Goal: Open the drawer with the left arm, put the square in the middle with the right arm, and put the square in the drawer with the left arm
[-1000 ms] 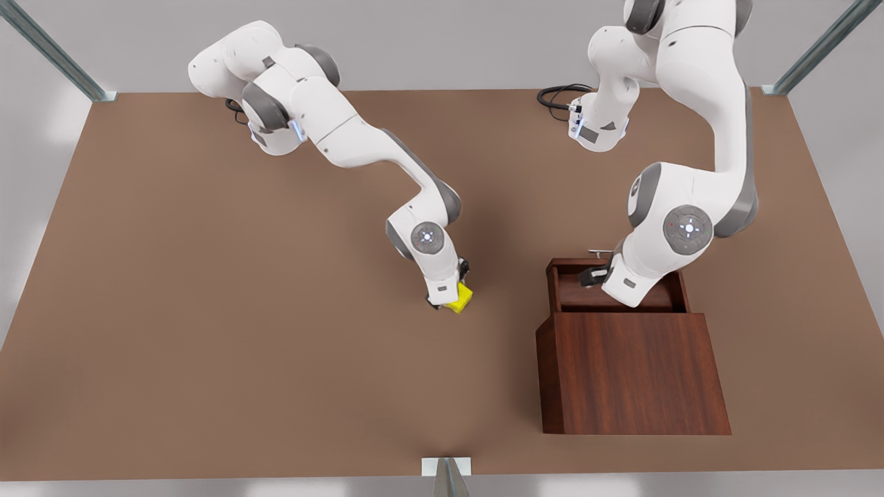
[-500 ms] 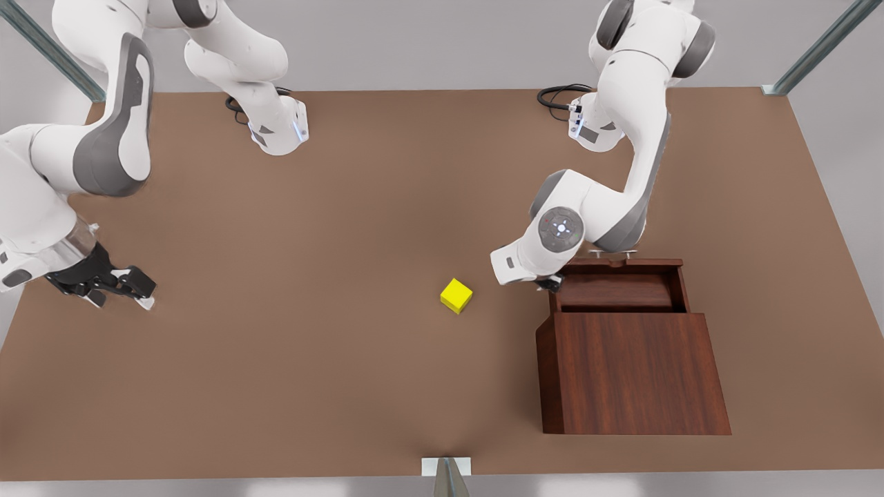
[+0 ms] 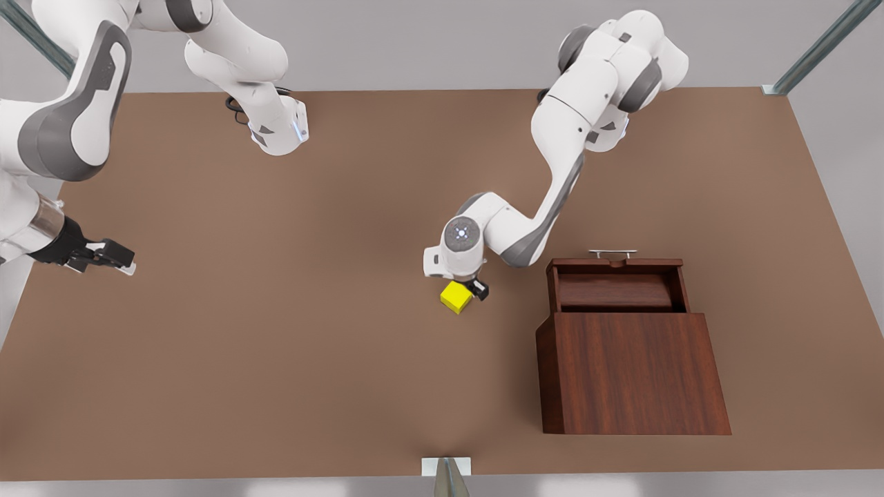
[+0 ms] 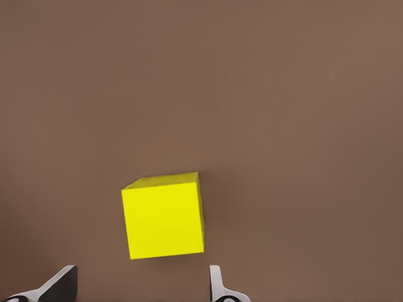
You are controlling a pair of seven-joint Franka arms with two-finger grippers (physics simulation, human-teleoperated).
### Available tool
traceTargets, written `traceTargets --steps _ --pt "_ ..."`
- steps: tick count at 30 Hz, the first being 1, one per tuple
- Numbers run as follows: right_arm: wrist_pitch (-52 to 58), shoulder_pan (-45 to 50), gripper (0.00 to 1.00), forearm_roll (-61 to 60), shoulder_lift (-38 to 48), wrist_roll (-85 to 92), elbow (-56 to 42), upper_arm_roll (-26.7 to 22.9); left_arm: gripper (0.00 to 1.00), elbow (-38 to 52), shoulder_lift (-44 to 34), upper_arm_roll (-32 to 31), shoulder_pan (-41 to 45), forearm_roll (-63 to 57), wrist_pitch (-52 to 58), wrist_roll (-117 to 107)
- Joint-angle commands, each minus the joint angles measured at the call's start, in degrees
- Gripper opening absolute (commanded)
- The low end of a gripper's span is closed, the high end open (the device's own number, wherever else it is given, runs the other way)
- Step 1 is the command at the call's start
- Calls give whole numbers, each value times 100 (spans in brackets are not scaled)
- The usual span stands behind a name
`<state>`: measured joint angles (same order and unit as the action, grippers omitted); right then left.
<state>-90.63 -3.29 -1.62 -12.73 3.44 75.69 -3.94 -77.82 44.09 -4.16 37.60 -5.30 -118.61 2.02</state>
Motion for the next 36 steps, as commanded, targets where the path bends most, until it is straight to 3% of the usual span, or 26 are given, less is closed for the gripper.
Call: traceTargets --steps 1,22,23,25,36 --pt "415 -49 100 22 17 245 -133 -28 100 -5 56 3 2 -120 -399 -413" --pt "406 -23 100 39 -1 245 -283 -133 100 22 812 3 2 -94 -1146 -633" --pt "388 -14 100 31 -10 245 -274 -133 88 22 803 12 2 -94 -1146 -624" --pt "362 4 100 30 -36 245 -274 -124 80 22 803 12 2 -94 -1138 -624" --pt "345 4 100 13 -63 245 -274 -116 72 30 777 12 2 -94 -1138 -633"
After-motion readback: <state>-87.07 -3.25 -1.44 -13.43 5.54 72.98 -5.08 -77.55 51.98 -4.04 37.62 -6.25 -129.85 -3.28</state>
